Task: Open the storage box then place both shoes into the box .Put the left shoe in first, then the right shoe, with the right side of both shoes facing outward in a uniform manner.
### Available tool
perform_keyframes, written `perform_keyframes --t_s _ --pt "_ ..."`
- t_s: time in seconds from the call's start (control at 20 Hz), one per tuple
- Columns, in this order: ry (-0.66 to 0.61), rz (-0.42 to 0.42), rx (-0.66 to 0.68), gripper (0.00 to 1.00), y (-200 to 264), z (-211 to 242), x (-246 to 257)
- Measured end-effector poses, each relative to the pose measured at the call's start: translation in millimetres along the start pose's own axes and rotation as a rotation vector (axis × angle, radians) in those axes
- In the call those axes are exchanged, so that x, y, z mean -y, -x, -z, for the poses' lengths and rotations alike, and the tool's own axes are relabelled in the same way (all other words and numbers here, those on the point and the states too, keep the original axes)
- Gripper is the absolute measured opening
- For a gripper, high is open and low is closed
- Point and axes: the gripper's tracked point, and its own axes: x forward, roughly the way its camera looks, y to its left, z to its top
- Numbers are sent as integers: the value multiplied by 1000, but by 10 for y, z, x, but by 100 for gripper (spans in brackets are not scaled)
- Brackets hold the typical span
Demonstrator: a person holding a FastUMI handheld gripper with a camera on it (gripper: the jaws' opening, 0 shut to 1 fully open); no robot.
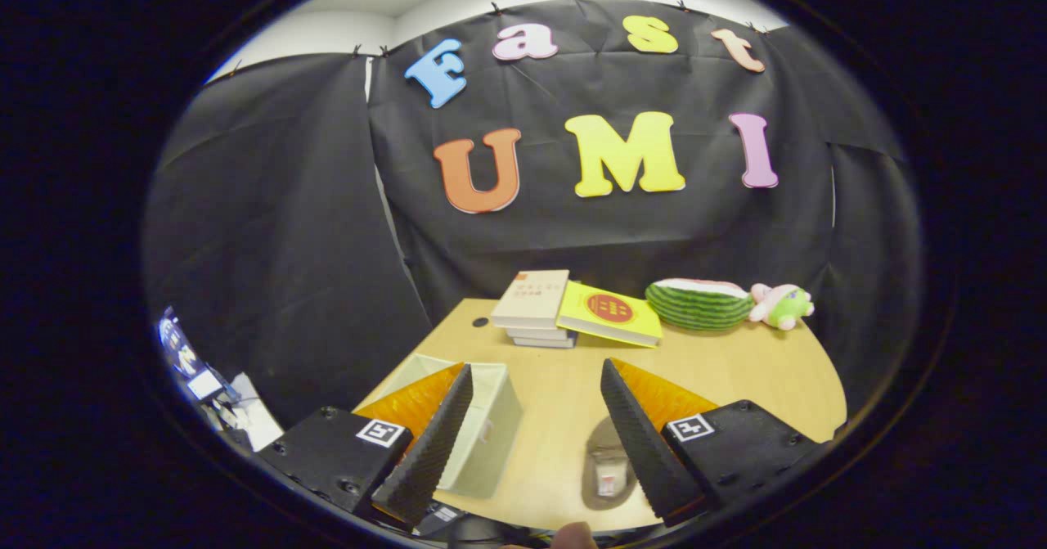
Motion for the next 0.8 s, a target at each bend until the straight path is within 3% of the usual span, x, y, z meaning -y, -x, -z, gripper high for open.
perform_keyframes --t_s 0.45,0.8 --pt "5 59 -350 100 -350 1176 807" --pt "-88 33 -596 100 -609 1930 1014"
